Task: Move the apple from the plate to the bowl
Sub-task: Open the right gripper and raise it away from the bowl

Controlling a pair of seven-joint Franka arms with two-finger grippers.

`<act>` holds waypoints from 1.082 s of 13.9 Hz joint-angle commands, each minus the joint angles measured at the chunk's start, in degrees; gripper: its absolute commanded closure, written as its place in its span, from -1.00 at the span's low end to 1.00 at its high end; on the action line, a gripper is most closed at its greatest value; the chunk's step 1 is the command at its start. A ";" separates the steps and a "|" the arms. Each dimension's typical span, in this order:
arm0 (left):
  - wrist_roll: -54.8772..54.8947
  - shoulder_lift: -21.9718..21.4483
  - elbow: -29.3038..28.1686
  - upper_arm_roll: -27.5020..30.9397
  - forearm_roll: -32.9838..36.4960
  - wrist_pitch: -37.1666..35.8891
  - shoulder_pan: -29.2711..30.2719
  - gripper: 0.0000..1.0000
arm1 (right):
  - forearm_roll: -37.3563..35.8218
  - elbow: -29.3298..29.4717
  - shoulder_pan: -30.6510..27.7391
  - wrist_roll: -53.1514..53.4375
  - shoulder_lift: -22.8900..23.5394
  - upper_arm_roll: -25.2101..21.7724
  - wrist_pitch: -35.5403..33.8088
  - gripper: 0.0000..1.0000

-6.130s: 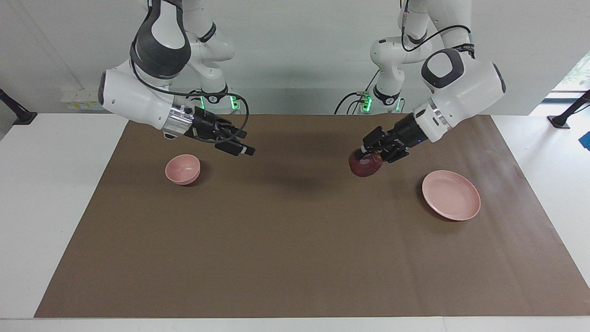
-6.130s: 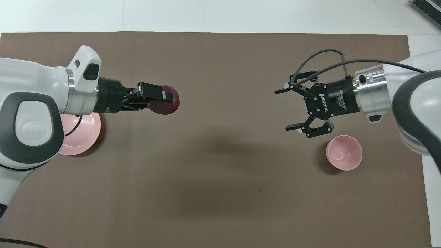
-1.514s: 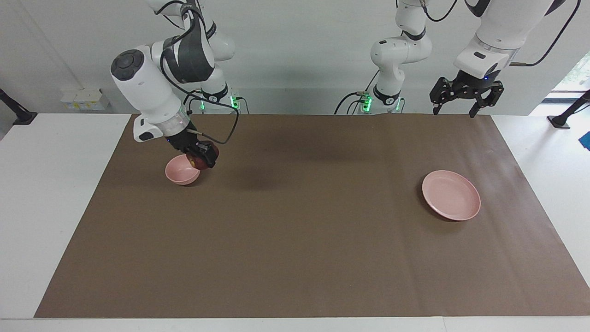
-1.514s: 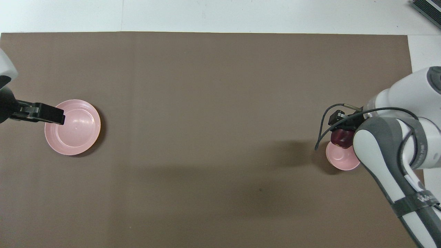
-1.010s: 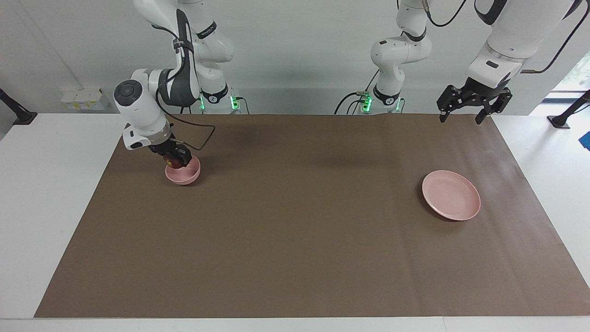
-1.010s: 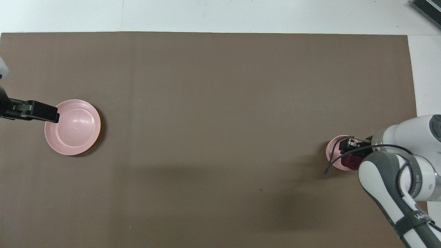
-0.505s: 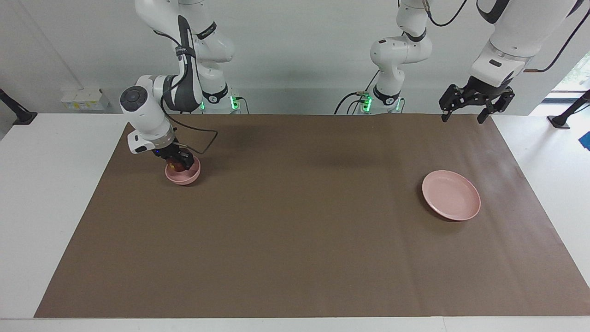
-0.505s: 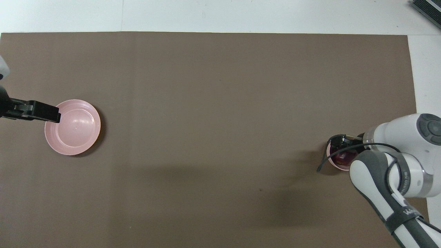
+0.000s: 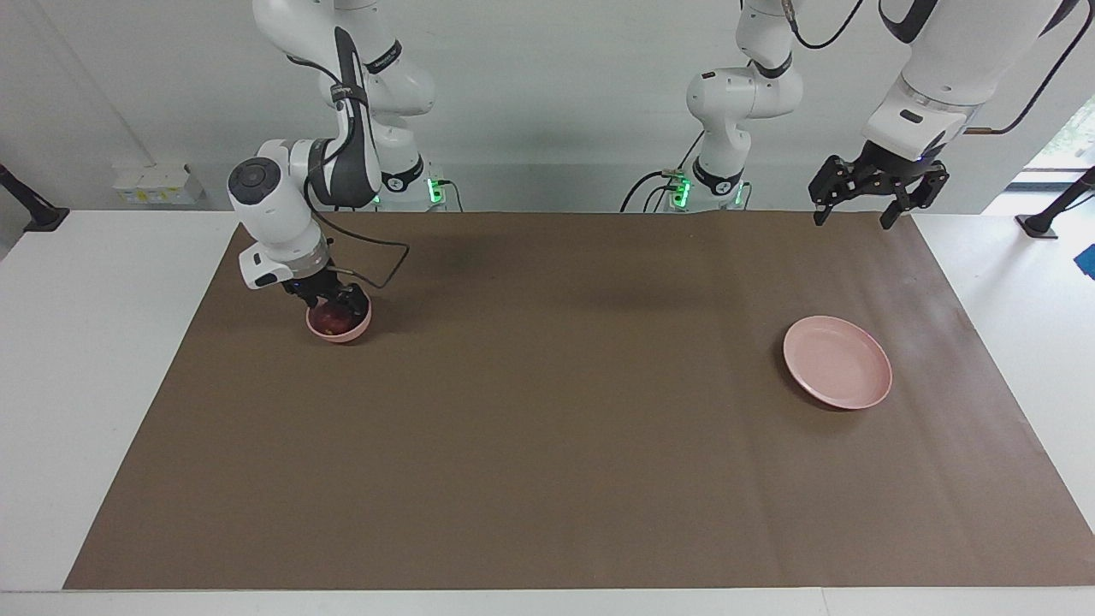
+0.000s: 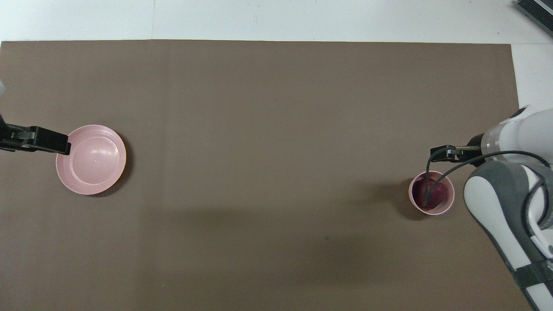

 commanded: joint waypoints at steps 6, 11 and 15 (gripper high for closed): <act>0.06 -2.32 0.96 1.12 -2.00 -0.17 1.16 -1.00 | -0.56 19.93 -0.44 -1.23 0.24 0.14 -21.44 -1.00; 0.06 -2.41 0.96 1.12 -2.35 -0.17 1.34 -1.00 | 0.59 26.02 -0.79 2.90 0.77 0.32 -27.97 -1.00; -0.29 -2.41 1.05 1.04 -2.88 -0.17 1.34 -1.00 | 1.37 26.72 -0.52 1.68 0.77 0.41 -29.72 -1.00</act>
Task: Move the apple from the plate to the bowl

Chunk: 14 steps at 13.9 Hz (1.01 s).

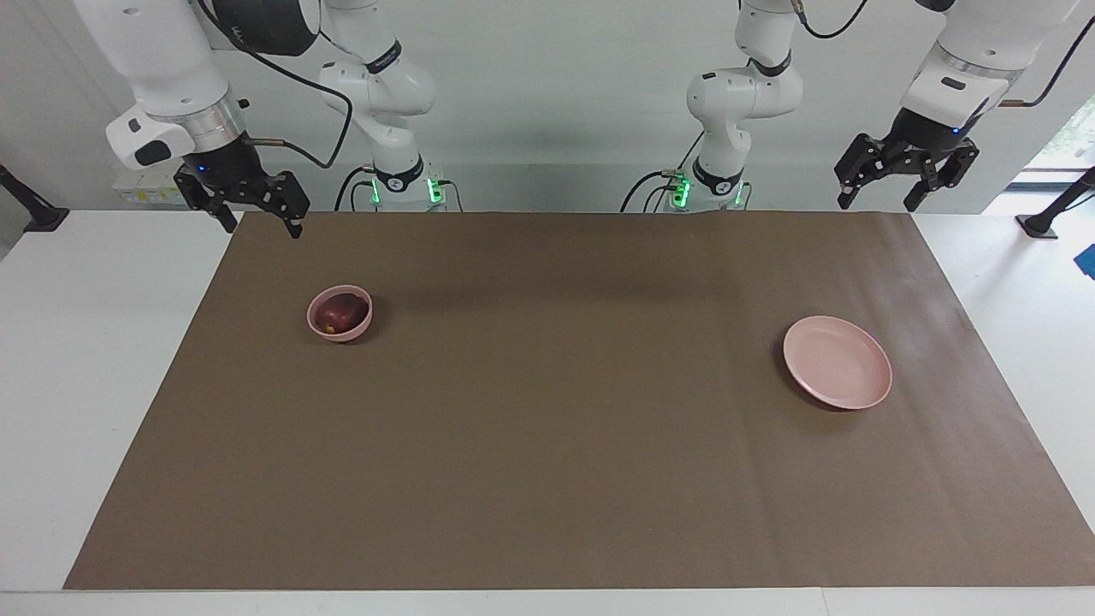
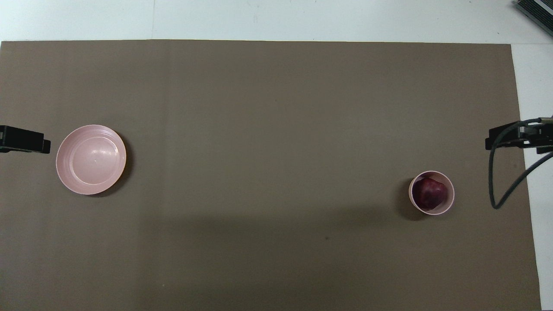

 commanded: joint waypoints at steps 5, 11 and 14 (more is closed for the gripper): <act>-0.20 -0.87 0.00 -0.33 -0.84 -1.68 0.59 -1.00 | 2.59 4.84 -0.22 0.06 0.68 0.57 -4.71 -1.00; -0.11 -0.87 0.00 -0.33 -0.84 -1.24 0.59 -1.00 | 1.98 4.31 -0.14 -0.64 0.33 0.57 -5.23 -1.00; -0.20 -0.87 0.00 -0.33 -0.84 -1.68 0.59 -1.00 | 1.54 4.31 -0.14 -0.64 0.24 0.49 -5.49 -1.00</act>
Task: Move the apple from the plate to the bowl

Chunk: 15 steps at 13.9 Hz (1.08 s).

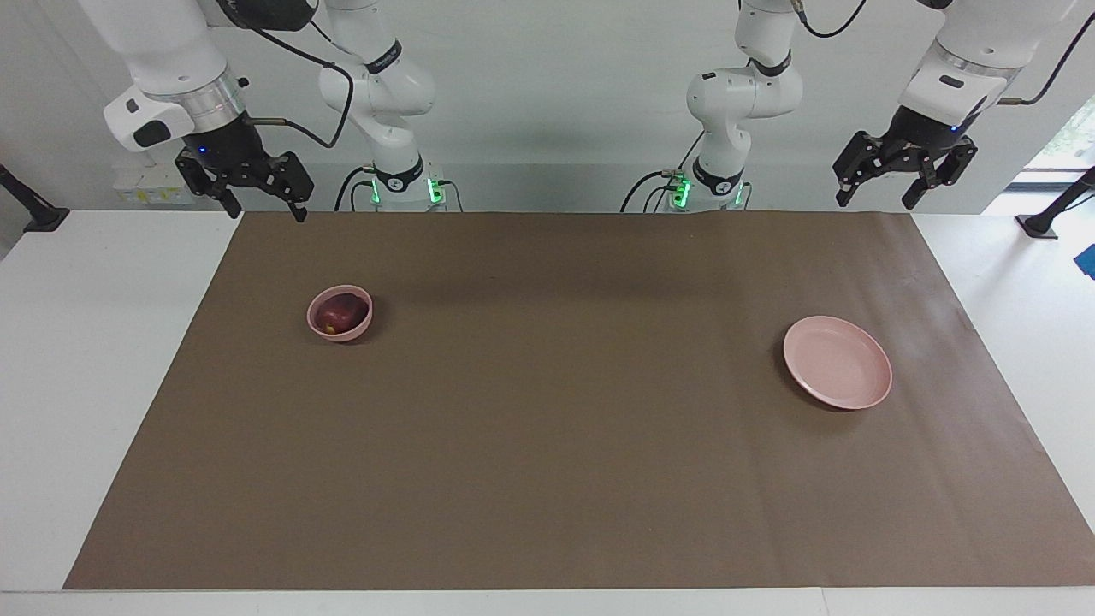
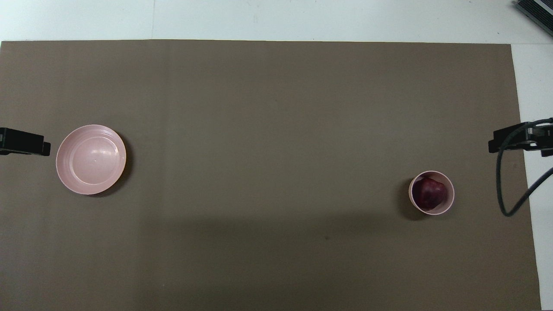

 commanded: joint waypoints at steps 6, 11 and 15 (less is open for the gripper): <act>-0.20 -0.64 0.00 -0.25 -0.84 -0.95 0.59 -1.00 | 0.09 0.59 -0.36 -0.46 0.17 0.16 -1.84 -1.00; -0.20 -0.64 0.00 -0.25 -0.84 -0.95 0.59 -1.00 | 0.09 0.59 -0.36 -0.46 0.17 0.16 -2.19 -1.00; -0.20 -0.64 0.00 -0.25 -0.84 -0.95 0.59 -1.00 | 0.09 0.59 -0.36 -0.45 0.17 0.16 -2.19 -1.00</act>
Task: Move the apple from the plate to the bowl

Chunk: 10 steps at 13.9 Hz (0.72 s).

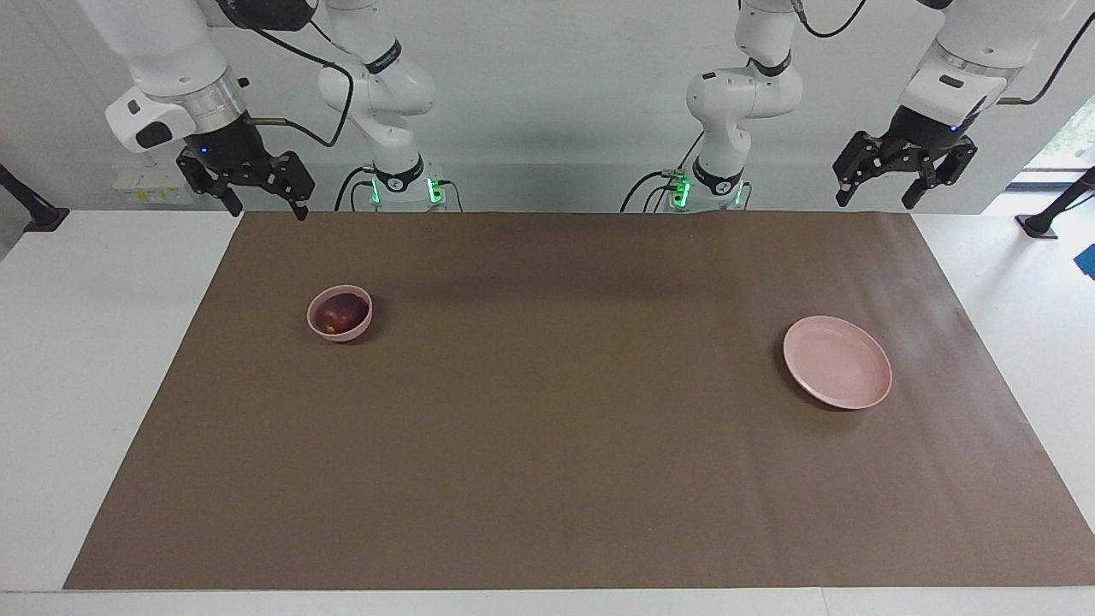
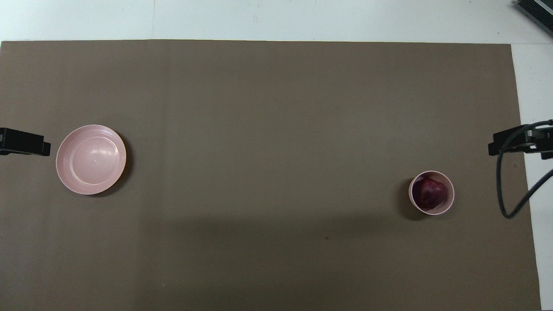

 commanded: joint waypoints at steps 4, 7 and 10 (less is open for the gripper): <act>-0.20 -0.64 0.00 -0.25 -0.83 -0.95 0.59 -1.00 | 0.10 0.50 -0.34 -0.10 0.09 0.17 -1.07 -1.00; -0.20 -0.64 -0.09 -0.25 -0.83 -1.03 0.59 -1.00 | 0.10 0.50 -0.26 -0.02 0.09 0.17 -1.07 -1.00; -0.20 -0.64 0.00 -0.25 -0.83 -0.60 0.59 -1.00 | 0.10 0.15 -0.34 -0.10 0.00 0.17 -1.16 -1.00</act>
